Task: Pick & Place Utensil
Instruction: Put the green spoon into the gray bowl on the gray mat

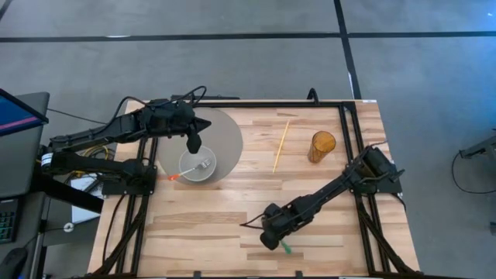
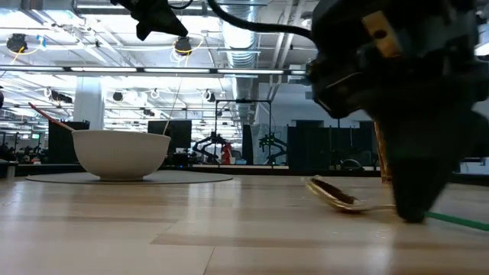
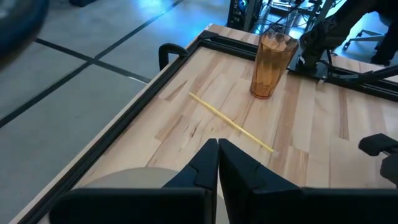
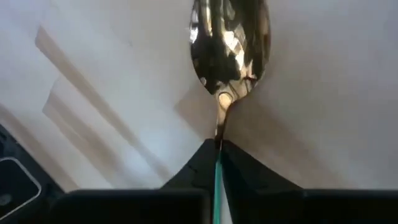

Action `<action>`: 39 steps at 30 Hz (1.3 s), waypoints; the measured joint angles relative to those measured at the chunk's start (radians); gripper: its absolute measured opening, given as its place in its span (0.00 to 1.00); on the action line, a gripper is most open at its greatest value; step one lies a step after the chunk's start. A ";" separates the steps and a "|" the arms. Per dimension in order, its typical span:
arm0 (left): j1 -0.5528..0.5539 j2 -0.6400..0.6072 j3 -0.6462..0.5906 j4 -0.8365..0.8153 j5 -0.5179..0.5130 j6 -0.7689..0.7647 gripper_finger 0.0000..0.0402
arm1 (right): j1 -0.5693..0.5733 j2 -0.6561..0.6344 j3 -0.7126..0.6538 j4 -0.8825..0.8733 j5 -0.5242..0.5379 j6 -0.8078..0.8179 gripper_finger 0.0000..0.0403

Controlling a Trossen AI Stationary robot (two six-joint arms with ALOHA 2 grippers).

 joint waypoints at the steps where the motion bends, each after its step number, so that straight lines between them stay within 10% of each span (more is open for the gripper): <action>1: 0.000 0.000 0.000 0.000 0.000 0.000 0.03 | -0.008 -0.002 0.000 -0.003 0.004 -0.027 0.02; 20: 0.000 0.000 0.000 0.000 0.000 0.000 0.03 | -0.205 -0.007 -0.001 -0.040 0.019 -0.682 0.09; 39: 0.000 0.000 0.000 -0.006 0.000 0.000 0.03 | -0.126 -0.009 -0.001 -0.136 0.084 -0.780 0.23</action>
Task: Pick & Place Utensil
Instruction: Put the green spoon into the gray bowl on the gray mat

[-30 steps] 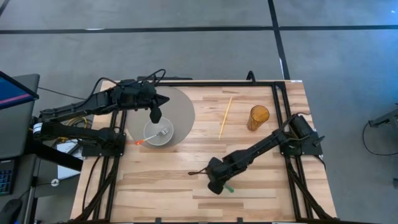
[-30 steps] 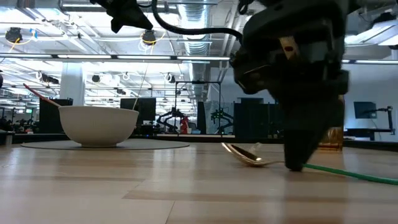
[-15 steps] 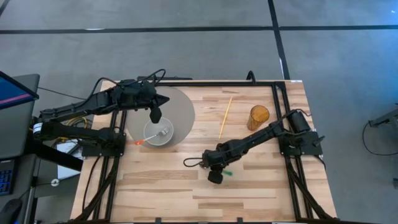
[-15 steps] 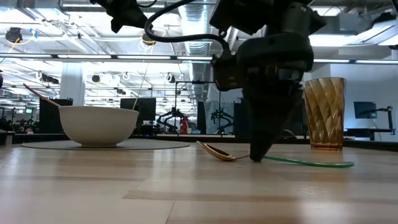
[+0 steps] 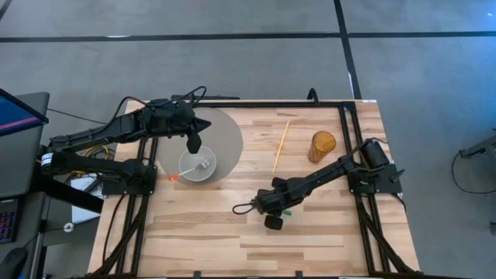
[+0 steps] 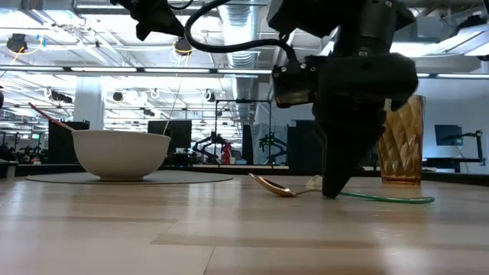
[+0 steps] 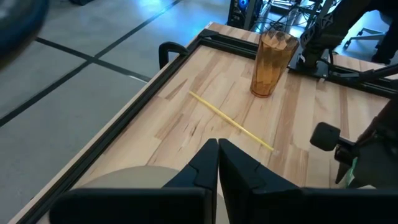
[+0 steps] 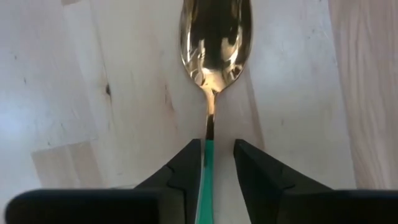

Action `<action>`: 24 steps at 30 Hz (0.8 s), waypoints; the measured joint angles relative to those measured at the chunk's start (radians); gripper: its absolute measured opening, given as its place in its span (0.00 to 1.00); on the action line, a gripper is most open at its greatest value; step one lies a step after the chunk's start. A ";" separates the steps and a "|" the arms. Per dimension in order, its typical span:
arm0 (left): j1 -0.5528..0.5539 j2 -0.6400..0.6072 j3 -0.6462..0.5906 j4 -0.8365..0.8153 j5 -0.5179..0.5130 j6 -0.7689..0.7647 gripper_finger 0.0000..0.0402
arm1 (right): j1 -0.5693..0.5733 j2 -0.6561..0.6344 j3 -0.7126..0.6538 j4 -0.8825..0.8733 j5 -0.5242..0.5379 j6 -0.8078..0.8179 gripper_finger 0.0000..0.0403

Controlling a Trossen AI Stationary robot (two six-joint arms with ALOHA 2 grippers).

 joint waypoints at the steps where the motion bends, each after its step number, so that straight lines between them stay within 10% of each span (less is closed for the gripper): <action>1: 0.000 0.000 0.000 0.000 0.000 0.000 0.03 | 0.006 0.000 0.000 -0.001 0.006 0.004 0.23; 16: 0.000 0.000 0.000 -0.002 0.000 0.000 0.03 | 0.077 -0.003 -0.001 -0.059 -0.003 0.131 0.38; 24: 0.000 0.000 0.000 -0.002 0.000 0.000 0.03 | 0.038 -0.003 -0.002 -0.071 -0.008 0.072 0.14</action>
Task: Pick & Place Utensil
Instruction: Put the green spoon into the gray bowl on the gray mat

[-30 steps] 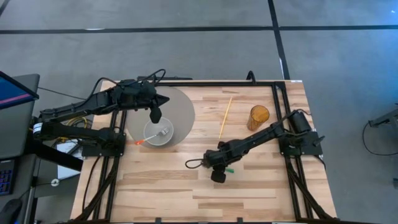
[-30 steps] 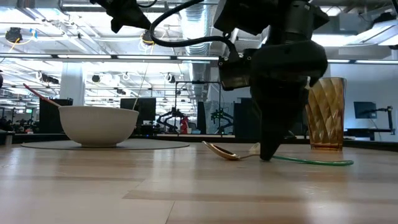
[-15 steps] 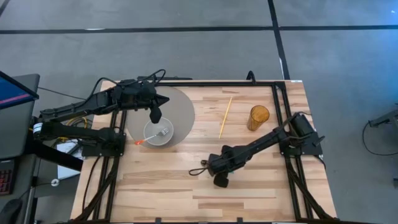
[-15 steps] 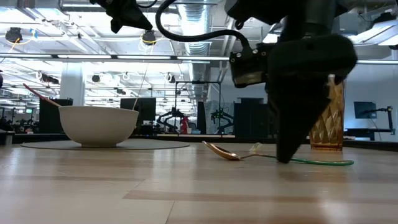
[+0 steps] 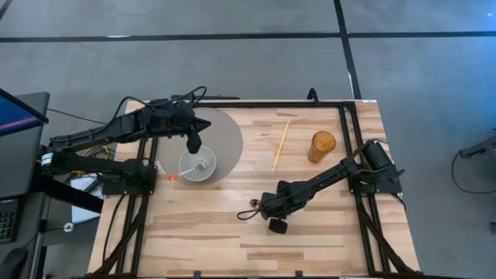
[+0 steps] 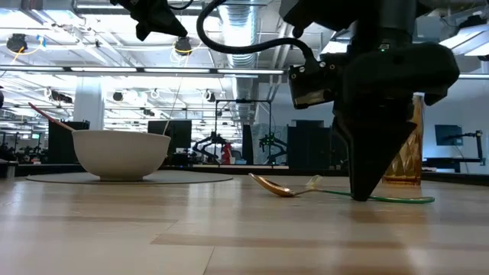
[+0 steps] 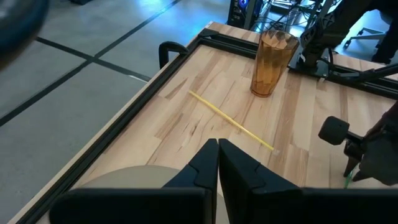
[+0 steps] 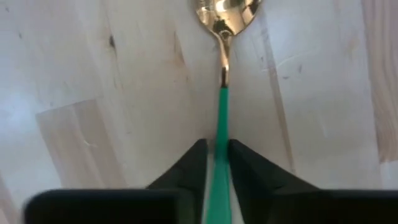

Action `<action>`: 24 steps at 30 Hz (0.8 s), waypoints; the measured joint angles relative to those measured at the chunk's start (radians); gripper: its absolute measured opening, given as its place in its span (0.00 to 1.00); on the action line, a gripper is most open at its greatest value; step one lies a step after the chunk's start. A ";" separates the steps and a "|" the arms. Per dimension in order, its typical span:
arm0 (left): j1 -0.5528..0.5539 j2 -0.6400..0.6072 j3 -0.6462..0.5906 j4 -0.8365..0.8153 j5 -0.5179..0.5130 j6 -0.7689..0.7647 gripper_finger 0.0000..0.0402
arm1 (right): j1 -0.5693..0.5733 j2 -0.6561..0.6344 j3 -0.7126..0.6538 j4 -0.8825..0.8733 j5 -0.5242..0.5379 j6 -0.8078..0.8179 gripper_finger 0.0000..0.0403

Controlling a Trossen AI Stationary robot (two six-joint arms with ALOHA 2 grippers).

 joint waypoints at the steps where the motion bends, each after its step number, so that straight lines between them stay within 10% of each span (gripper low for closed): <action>1: 0.000 0.000 0.000 0.000 0.000 0.000 0.03 | -0.007 0.000 0.000 -0.002 -0.003 -0.006 0.10; 24: -0.012 -0.001 0.000 0.000 0.008 0.032 0.03 | -0.223 -0.031 0.145 -0.020 0.036 -0.342 0.00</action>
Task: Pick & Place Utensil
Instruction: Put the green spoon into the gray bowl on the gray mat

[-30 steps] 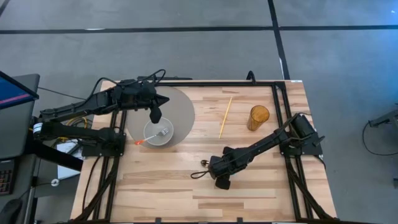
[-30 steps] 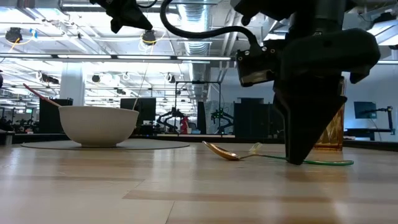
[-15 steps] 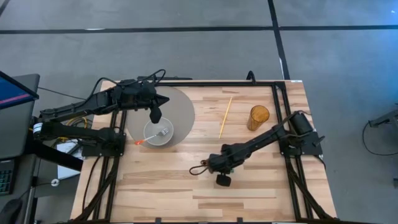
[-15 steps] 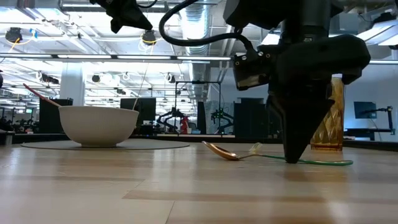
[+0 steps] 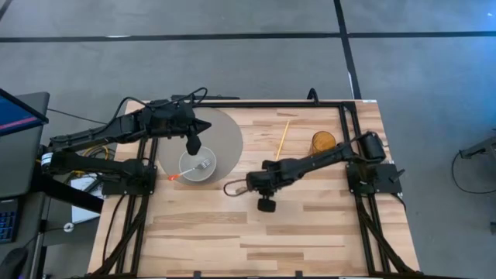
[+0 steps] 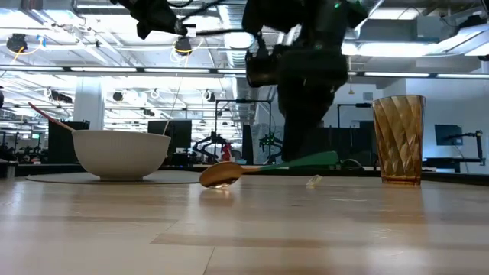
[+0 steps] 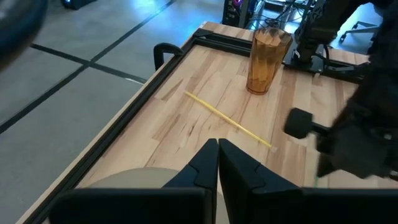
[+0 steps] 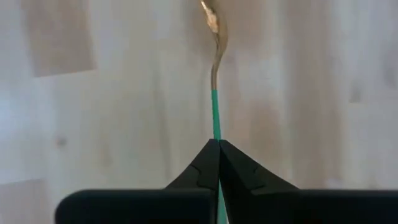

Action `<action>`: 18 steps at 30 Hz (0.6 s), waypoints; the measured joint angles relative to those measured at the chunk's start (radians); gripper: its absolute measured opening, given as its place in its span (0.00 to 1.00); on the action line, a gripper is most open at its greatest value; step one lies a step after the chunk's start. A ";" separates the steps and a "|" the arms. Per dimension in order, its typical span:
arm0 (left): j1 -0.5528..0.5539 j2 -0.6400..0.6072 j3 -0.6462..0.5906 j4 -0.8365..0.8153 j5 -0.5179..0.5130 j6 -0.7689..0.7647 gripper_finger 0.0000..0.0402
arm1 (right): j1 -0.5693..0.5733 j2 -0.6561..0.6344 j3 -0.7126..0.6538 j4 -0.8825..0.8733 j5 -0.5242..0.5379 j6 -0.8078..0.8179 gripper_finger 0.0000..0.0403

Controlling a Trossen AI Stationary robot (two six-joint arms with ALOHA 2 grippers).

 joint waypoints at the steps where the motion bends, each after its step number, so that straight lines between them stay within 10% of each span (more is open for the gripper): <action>1: 0.000 0.000 0.000 0.000 0.001 0.001 0.03 | -0.010 0.000 0.000 -0.001 0.000 -0.010 0.00; 18: 0.000 0.000 0.000 -0.013 0.003 0.002 0.03 | 0.018 0.073 0.005 0.039 -0.007 0.018 0.00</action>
